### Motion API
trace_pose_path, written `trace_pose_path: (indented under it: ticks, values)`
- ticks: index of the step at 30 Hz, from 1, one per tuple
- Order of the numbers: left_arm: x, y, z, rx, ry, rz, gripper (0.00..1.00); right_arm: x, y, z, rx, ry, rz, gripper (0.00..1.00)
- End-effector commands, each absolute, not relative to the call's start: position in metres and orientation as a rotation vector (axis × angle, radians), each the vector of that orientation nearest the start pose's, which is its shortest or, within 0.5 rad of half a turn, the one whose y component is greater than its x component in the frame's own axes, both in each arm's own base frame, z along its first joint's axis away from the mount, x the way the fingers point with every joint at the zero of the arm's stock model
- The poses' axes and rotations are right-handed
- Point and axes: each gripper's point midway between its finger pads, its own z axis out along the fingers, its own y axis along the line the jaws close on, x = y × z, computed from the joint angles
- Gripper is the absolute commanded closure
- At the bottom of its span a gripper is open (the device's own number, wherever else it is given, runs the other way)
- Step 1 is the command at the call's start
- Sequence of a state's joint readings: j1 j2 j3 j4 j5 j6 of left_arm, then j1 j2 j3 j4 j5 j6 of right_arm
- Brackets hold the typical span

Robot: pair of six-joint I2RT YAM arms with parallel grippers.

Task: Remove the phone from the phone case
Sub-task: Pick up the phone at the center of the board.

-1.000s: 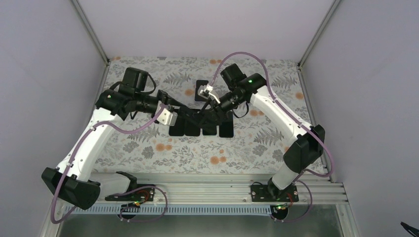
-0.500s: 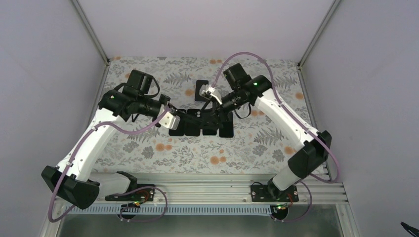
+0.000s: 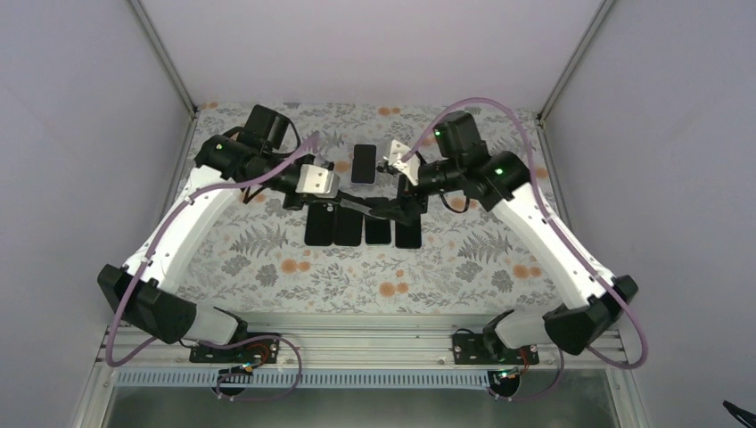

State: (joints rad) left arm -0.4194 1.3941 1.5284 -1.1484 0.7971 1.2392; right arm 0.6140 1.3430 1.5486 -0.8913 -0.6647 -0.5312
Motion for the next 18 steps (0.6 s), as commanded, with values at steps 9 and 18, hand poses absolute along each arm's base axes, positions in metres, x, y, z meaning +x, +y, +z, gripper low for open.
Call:
trace_pose_path:
  ticks: [9, 18]
  values:
    - [0.242, -0.252, 0.319, 1.763, 1.484, -0.773, 0.98, 0.237, 0.294, 0.275, -1.626, 1.888, 0.747, 0.18]
    - [0.245, -0.255, 0.315, 1.765, 1.523, -0.803, 0.98, 0.244, 0.300, 0.260, -1.621, 1.937, 0.686, 0.55]
